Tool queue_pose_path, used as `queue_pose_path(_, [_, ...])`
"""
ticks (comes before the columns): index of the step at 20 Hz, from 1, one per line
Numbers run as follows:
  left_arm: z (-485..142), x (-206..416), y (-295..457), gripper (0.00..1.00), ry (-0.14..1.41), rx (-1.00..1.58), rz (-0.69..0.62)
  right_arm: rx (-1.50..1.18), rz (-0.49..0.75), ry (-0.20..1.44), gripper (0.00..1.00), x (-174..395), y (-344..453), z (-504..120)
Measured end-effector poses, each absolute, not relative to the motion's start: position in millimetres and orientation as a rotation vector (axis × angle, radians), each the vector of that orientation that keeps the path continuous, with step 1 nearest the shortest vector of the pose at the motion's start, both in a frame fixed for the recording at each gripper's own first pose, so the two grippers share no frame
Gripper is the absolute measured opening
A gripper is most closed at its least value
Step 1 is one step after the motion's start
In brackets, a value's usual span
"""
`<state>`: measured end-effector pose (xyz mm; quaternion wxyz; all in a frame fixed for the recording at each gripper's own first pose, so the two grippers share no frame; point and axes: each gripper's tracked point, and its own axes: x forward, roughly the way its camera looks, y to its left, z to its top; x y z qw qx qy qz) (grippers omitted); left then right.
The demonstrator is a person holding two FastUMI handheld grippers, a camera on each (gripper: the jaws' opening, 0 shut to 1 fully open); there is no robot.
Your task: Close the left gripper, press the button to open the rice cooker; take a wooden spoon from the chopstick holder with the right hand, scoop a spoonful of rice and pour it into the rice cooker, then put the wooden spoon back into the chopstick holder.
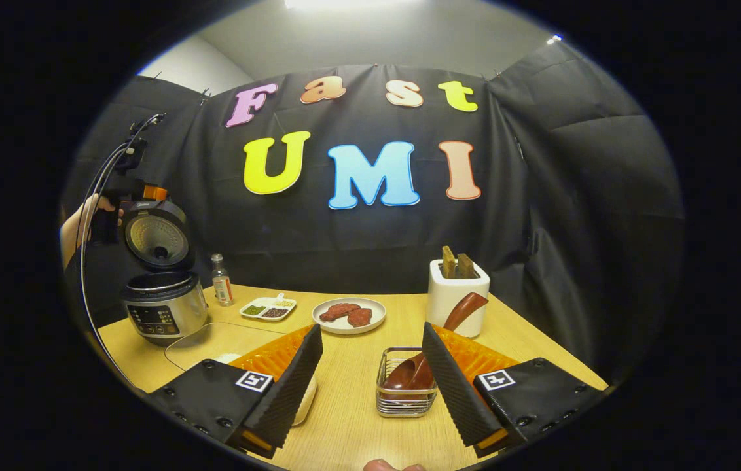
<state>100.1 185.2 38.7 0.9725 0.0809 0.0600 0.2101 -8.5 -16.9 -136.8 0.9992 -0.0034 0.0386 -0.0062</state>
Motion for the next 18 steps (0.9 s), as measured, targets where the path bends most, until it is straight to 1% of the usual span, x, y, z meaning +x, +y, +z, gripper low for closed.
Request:
queue_pose_path(3, [11.1,75.7,164.4,0.98,0.148,0.131,0.401,-0.025,0.047,0.094,0.98,-10.2,-0.3,-149.6])
queue_pose_path(4, [0.3,64.9,159.2,0.95,0.156,0.111,0.395,-0.023,0.058,0.096,0.98,-11.7,3.4,-153.6])
queue_pose_path(6, [-24.7,48.8,147.6,0.96,0.174,0.106,0.388,-0.007,0.090,0.107,0.98,-14.0,12.1,-163.5])
queue_pose_path(8, [-45.5,39.5,138.8,0.96,0.183,0.115,0.382,-0.003,0.113,0.133,0.98,-17.9,19.5,-175.7])
queue_pose_path(10, [-59.6,33.2,136.6,0.97,0.181,0.100,0.379,-0.014,0.115,0.138,0.98,-21.4,20.5,-181.5])
queue_pose_path(11, [-63.7,30.9,138.2,0.95,0.177,0.078,0.391,-0.021,0.117,0.141,0.98,-23.4,21.3,-184.5])
queue_pose_path(12, [-73.0,28.7,140.3,0.96,0.188,0.068,0.405,-0.023,0.119,0.144,0.98,-25.5,22.3,-187.1])
queue_pose_path(13, [-77.9,28.5,141.1,0.94,0.196,0.064,0.411,-0.022,0.119,0.146,0.98,-27.2,22.1,-189.7])
queue_pose_path(18, [-109.3,23.5,142.4,0.95,0.256,0.047,0.416,-0.018,0.125,0.147,0.98,-31.8,22.7,-193.3])
